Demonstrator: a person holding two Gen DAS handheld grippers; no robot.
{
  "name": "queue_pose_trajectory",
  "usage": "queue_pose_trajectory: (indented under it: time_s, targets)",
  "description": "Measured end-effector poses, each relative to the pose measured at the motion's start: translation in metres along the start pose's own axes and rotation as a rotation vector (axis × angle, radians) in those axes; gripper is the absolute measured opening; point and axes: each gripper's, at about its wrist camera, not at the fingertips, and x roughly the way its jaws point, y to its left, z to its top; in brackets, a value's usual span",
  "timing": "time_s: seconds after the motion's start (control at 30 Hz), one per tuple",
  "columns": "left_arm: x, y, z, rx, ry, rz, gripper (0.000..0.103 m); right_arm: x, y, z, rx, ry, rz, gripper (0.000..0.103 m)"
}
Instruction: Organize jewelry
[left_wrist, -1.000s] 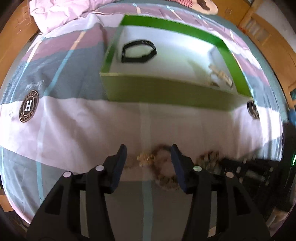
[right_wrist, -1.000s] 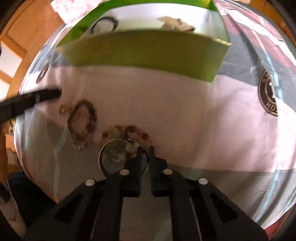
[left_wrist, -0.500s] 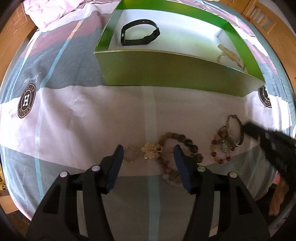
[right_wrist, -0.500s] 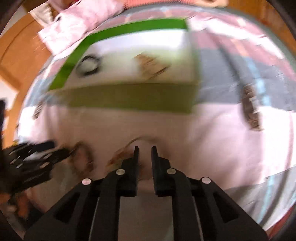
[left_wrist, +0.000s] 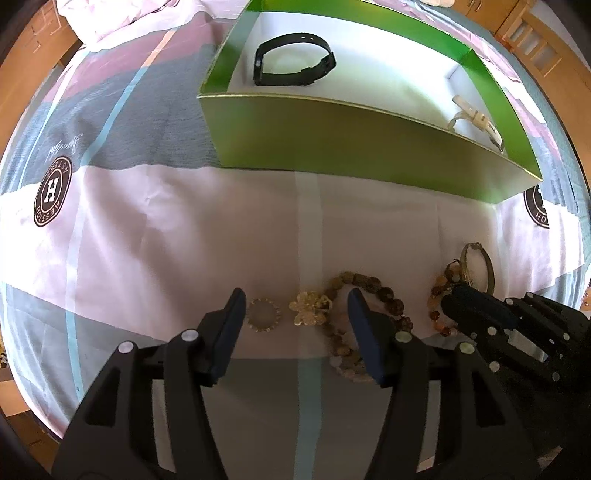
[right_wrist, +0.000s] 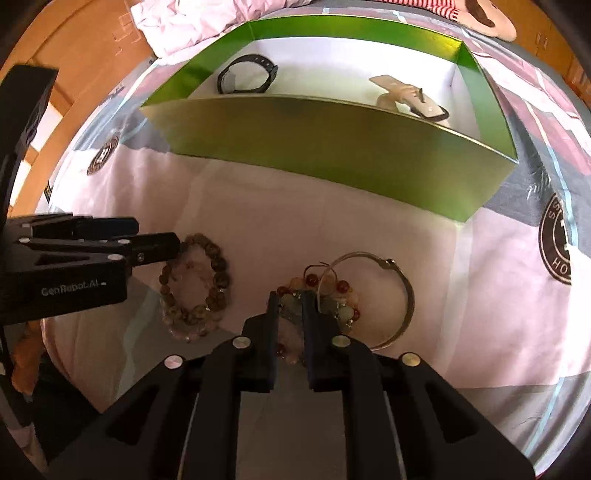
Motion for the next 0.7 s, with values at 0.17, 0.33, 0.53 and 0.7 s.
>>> queue_pose_trajectory:
  time_s: [0.17,0.33,0.53,0.7]
  targets:
    - [-0.001,0.005,-0.001,-0.008,-0.003,-0.001,0.058,-0.020,-0.014,0.000,0.039,-0.050,-0.001,0.000]
    - [-0.009,-0.007,-0.001,0.029,-0.047,-0.023,0.058,-0.027,-0.027,0.003,0.089,-0.059,-0.001,0.000]
    - [-0.005,-0.024,0.001,0.056,-0.039,-0.023,0.057,-0.026,-0.018,0.002,0.053,-0.009,0.047,0.000]
    - [0.003,-0.032,-0.003,0.075,-0.035,-0.003,0.057,-0.011,0.001,-0.009,-0.011,0.035,0.008,0.018]
